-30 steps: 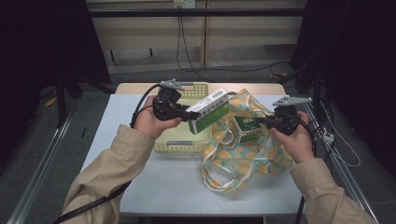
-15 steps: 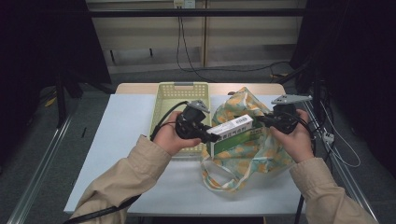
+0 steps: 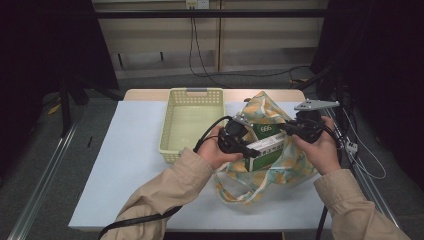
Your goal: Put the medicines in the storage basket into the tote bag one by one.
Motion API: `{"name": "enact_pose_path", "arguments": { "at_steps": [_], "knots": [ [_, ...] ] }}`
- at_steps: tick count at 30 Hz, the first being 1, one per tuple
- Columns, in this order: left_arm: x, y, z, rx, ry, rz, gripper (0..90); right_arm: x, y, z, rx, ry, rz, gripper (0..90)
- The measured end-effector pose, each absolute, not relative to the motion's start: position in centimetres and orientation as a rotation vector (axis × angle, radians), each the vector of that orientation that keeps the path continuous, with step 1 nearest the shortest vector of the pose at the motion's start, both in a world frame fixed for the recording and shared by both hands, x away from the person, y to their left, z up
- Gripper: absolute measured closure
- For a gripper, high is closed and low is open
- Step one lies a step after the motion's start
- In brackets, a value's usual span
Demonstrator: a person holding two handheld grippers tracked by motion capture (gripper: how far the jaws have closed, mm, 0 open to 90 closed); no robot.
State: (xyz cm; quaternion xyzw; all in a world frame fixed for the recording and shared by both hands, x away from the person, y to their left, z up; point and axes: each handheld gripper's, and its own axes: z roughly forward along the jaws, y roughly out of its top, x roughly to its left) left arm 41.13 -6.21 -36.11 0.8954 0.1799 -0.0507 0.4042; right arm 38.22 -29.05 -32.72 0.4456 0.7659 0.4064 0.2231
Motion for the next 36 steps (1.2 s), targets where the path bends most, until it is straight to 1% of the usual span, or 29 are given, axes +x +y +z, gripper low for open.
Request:
{"name": "enact_pose_path", "arguments": {
  "at_steps": [4,5,6,7,8,10,11,12,13,14,15,16,18,20,24,28,31,32,35,36],
  "knots": [
    [41.6,-7.0,-37.0,2.273,0.469,-0.121,63.0,38.3,-29.1,-32.7,1.227,2.117,1.135,88.5],
    [41.6,-7.3,-37.1,2.274,0.489,-0.092,63.0,38.3,-29.0,-32.7,1.223,2.119,1.134,88.5],
    [41.7,-7.6,-37.3,2.257,0.509,-0.09,62.9,38.3,-29.0,-32.7,1.222,2.117,1.136,88.5],
    [42.0,-7.9,-37.6,2.232,0.498,-0.127,62.9,38.3,-29.0,-32.7,1.22,2.117,1.136,88.5],
    [42.1,-8.2,-37.7,2.216,0.516,-0.128,62.9,38.3,-29.0,-32.7,1.218,2.115,1.137,88.5],
    [42.5,-8.9,-38.1,2.196,0.513,-0.097,62.1,38.3,-29.0,-32.7,1.219,2.106,1.14,88.5],
    [42.7,-9.3,-38.3,2.178,0.515,-0.09,59.4,38.3,-29.0,-32.7,1.221,2.106,1.143,88.5],
    [42.8,-9.6,-38.4,2.172,0.533,-0.086,49.0,38.3,-28.9,-32.8,1.221,2.108,1.146,88.5],
    [42.8,-9.7,-38.5,2.169,0.557,-0.081,33.6,38.3,-28.9,-32.8,1.222,2.108,1.146,88.5],
    [42.8,-9.7,-38.4,2.171,0.556,-0.086,26.8,38.3,-28.9,-32.9,1.222,2.112,1.144,88.5],
    [42.7,-9.5,-38.4,2.168,0.544,-0.11,29.3,38.3,-28.9,-33.0,1.222,2.119,1.14,88.5],
    [42.6,-9.2,-38.3,2.169,0.538,-0.124,29.1,38.2,-28.9,-33.1,1.219,2.122,1.138,88.5],
    [42.1,-8.4,-38.1,2.19,0.509,-0.101,24.3,38.2,-28.9,-33.3,1.221,2.128,1.135,88.5],
    [41.8,-7.2,-37.9,2.194,0.495,-0.091,22.5,38.2,-28.9,-33.5,1.228,2.126,1.139,88.5],
    [40.7,-5.1,-37.7,2.205,0.5,-0.107,15.2,38.3,-28.8,-33.7,1.226,2.136,1.127,88.5],
    [39.6,-4.2,-38.1,2.225,0.433,-0.119,13.7,38.4,-28.8,-33.9,1.231,2.138,1.11,88.5],
    [39.2,-4.0,-38.9,2.23,0.432,-0.159,13.5,38.4,-28.9,-33.9,1.247,2.126,1.107,88.4],
    [39.1,-4.1,-39.1,2.254,0.422,-0.161,13.4,38.4,-28.8,-33.9,1.247,2.124,1.105,88.4],
    [38.6,-4.3,-40.1,2.274,0.403,-0.177,14.5,38.4,-28.7,-33.9,1.246,2.126,1.096,88.4],
    [38.4,-4.3,-40.3,2.293,0.403,-0.159,15.2,38.4,-28.7,-33.9,1.242,2.129,1.094,88.4]
  ]
}}
